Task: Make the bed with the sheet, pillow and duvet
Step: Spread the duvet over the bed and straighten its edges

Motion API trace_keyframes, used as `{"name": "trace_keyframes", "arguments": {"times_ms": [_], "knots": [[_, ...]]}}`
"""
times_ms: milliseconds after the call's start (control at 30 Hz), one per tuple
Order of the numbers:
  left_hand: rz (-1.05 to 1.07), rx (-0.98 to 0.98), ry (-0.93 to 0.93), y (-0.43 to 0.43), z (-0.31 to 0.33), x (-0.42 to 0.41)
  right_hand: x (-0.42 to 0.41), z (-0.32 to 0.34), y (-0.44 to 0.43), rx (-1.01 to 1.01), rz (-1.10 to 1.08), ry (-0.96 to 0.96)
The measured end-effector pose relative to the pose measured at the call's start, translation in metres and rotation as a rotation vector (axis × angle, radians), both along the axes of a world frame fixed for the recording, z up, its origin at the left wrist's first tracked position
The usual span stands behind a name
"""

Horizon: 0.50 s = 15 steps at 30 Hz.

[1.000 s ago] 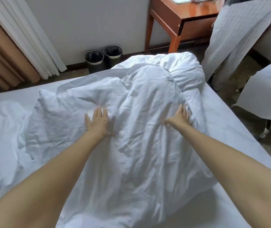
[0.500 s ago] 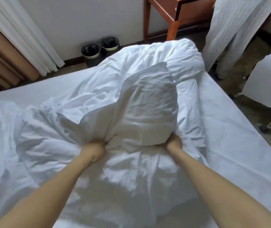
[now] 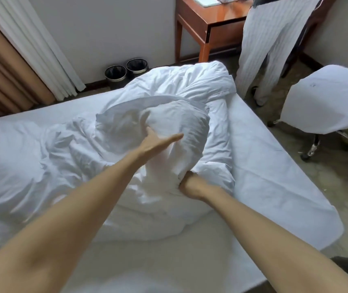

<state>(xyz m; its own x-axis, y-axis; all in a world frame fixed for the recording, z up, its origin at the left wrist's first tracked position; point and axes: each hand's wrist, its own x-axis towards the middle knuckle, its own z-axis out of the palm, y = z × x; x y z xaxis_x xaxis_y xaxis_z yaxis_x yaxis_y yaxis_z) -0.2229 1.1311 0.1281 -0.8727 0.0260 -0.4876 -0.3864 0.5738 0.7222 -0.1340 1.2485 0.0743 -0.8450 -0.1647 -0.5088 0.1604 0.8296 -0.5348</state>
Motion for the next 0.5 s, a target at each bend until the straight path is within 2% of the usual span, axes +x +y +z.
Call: {"name": "trace_keyframes", "arguments": {"times_ms": [67,167,200,267,333,367,500], "knots": [[-0.025,-0.028,0.047,-0.004,0.001,0.017,0.032,0.013,-0.011,-0.026,0.045,0.009],[-0.075,-0.264,0.150,-0.028,0.006,0.050,0.075,0.011,-0.024,-0.119,-0.032,-0.042],[-0.059,-0.329,0.174,-0.039,0.007,0.064,0.086,0.009,-0.026,-0.221,-0.151,-0.076],[-0.017,-0.383,0.177,-0.067,0.008,0.093,0.098,0.012,-0.023,-0.538,-0.559,-0.163],[0.008,-0.317,0.117,-0.097,0.012,0.124,0.104,0.012,-0.014,-0.793,-0.877,-0.206],[-0.014,-0.271,0.078,-0.109,0.014,0.139,0.107,0.015,-0.011,-0.821,-0.903,-0.219],[-0.195,-0.119,0.030,-0.129,0.013,0.198,0.109,0.043,-0.039,-0.880,-0.670,-0.217]]}}
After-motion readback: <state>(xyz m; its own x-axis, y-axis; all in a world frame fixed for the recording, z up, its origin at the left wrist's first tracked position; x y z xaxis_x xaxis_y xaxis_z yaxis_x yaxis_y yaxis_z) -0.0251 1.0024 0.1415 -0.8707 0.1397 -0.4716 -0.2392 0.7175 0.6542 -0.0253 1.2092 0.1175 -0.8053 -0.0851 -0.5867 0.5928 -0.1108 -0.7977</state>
